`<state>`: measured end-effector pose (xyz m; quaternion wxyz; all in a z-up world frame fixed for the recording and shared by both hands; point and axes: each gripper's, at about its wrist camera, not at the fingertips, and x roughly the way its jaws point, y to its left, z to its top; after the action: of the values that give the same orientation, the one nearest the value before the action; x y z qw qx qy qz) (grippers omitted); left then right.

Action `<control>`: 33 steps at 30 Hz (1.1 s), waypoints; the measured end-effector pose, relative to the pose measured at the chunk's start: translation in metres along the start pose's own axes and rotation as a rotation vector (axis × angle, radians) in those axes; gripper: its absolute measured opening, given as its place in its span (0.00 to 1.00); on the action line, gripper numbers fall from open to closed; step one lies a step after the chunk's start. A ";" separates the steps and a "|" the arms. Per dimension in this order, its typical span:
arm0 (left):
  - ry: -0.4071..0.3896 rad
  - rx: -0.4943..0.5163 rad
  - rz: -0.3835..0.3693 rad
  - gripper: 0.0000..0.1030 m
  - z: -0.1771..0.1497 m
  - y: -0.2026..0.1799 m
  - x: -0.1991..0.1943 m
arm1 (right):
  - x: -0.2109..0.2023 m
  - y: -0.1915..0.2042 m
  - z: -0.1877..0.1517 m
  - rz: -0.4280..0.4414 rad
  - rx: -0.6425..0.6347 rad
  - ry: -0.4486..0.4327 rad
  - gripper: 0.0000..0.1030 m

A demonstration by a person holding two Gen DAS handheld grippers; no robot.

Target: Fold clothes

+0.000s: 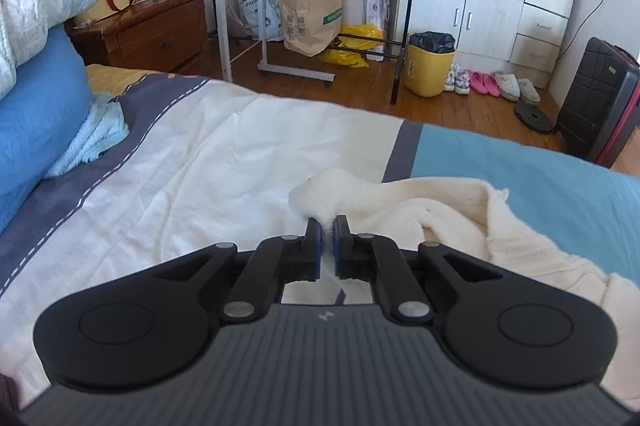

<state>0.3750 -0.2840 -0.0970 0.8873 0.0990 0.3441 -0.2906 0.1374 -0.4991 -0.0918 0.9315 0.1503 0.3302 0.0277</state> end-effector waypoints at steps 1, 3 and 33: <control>0.005 0.002 0.007 0.05 -0.002 0.000 0.003 | 0.002 0.004 -0.001 0.030 -0.022 0.017 0.62; 0.054 0.093 0.069 0.06 -0.006 -0.009 0.015 | 0.002 0.018 -0.001 0.130 -0.088 0.064 0.62; 0.112 -0.344 -0.166 0.21 -0.009 0.052 0.053 | -0.069 -0.106 0.021 -0.593 0.224 -0.211 0.05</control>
<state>0.4319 -0.2623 -0.1399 0.8436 -0.0669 0.4444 -0.2939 0.0918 -0.6159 -0.0655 0.9057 0.1512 0.2623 -0.2967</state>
